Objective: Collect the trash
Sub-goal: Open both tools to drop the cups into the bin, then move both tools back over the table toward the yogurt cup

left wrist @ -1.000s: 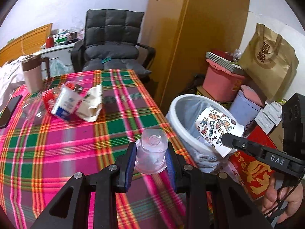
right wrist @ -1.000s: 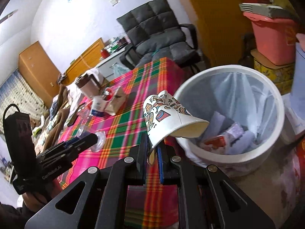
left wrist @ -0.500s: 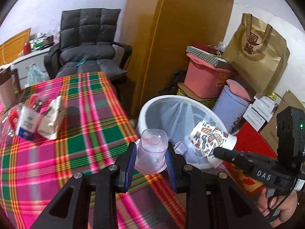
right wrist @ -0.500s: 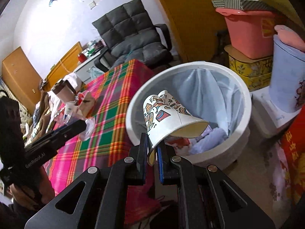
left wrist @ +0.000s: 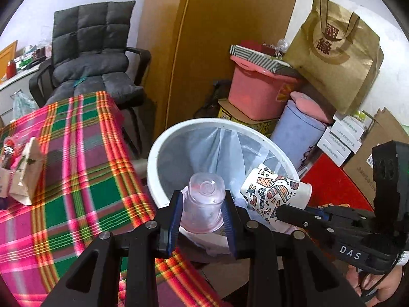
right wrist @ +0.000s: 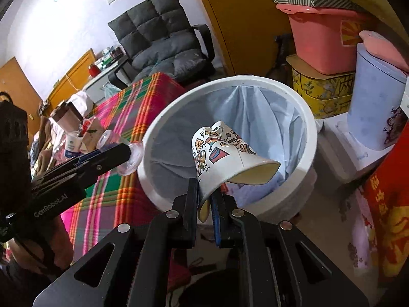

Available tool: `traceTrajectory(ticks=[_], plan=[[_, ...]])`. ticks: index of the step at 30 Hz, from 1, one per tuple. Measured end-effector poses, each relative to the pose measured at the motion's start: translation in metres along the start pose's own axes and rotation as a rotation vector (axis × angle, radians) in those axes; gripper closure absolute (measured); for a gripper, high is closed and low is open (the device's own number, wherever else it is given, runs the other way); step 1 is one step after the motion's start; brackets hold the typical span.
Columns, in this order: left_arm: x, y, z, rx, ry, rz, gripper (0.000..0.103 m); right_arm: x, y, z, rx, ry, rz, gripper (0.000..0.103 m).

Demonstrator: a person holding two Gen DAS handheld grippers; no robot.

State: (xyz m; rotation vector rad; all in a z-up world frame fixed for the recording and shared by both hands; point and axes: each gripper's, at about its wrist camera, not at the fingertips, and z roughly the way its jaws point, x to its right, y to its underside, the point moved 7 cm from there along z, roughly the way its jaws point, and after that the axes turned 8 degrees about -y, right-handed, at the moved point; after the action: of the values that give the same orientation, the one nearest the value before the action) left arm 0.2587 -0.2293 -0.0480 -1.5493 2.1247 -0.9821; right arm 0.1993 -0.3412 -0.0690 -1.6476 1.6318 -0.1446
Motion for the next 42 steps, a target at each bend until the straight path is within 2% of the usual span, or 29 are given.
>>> traceTrajectory(ticks=[5, 8, 10, 11, 12, 14, 16, 27, 42], plan=[[0.007, 0.002, 0.013, -0.017, 0.014, 0.011, 0.072, 0.003, -0.001, 0.0, -0.014, 0.019, -0.016, 0.089], [0.009, 0.003, 0.019, -0.027, 0.017, 0.017, 0.072, 0.005, 0.0, -0.001, -0.013, 0.025, -0.012, 0.08], [0.01, 0.003, 0.022, -0.03, 0.018, 0.02, 0.072, 0.007, 0.0, -0.002, -0.012, 0.027, -0.011, 0.069], [0.01, 0.003, 0.023, -0.031, 0.019, 0.021, 0.072, 0.007, -0.001, -0.003, -0.009, 0.029, -0.01, 0.068], [0.01, 0.003, 0.023, -0.03, 0.022, 0.021, 0.072, 0.008, -0.001, -0.004, -0.006, 0.029, -0.009, 0.068], [0.01, 0.002, 0.022, -0.024, 0.025, 0.019, 0.061, 0.008, -0.002, -0.005, -0.001, 0.028, -0.008, 0.068], [0.009, 0.001, 0.019, -0.012, 0.03, 0.014, 0.057, 0.006, -0.002, -0.007, 0.003, 0.026, -0.012, 0.068], [-0.011, 0.004, -0.009, 0.013, 0.016, -0.027, 0.057, -0.009, -0.002, -0.018, 0.037, 0.0, -0.031, 0.068], [-0.051, 0.032, -0.073, 0.059, -0.056, -0.099, 0.057, -0.059, 0.002, -0.029, 0.067, -0.066, -0.128, 0.068]])
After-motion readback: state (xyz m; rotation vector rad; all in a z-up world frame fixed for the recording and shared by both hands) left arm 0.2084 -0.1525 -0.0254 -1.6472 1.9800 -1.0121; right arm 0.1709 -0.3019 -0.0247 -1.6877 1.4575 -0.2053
